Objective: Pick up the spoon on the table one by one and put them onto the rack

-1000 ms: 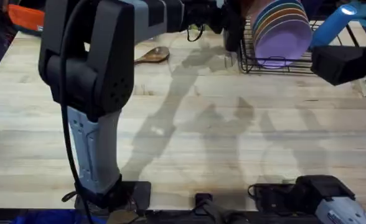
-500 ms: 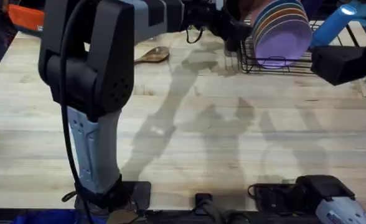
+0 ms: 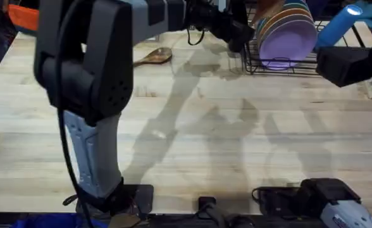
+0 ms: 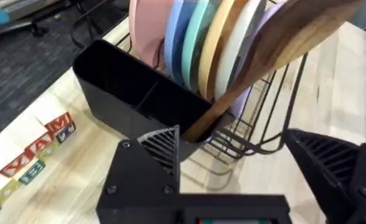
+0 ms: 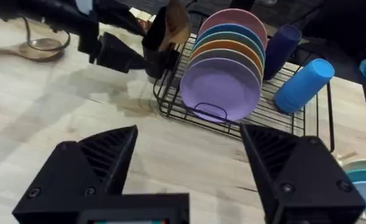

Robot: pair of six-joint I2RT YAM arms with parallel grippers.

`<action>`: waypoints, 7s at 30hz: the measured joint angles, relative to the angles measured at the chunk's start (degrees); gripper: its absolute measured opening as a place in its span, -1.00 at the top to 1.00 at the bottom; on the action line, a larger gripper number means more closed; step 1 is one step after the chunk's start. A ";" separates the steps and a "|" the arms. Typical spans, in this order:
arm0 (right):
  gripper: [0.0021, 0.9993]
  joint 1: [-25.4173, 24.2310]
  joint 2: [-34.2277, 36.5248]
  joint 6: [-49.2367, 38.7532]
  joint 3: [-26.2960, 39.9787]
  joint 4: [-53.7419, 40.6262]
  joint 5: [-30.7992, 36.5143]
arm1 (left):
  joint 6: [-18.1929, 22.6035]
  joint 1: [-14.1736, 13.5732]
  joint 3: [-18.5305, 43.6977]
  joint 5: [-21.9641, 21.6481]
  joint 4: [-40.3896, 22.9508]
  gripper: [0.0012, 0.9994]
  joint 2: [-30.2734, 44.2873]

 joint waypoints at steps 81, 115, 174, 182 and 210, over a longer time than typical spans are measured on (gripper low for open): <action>-0.99 0.00 0.02 -0.02 0.00 -0.02 0.00 | 39.50 24.63 0.17 -37.13 -45.78 -0.99 -5.67; -0.99 0.00 0.01 -0.01 0.00 -0.01 -0.02 | 39.96 26.40 2.49 -31.49 -46.40 -0.99 3.06; -0.99 0.00 0.00 -0.02 0.00 -0.02 -0.02 | 33.35 15.89 16.52 -27.15 -53.79 0.89 8.74; -0.99 0.00 0.00 -0.02 0.00 -0.02 -0.02 | 29.02 15.41 25.68 -20.76 -54.57 0.91 8.76; -0.99 0.00 0.00 -0.02 0.00 -0.02 -0.02 | 11.96 5.02 29.42 6.96 -9.85 0.92 8.76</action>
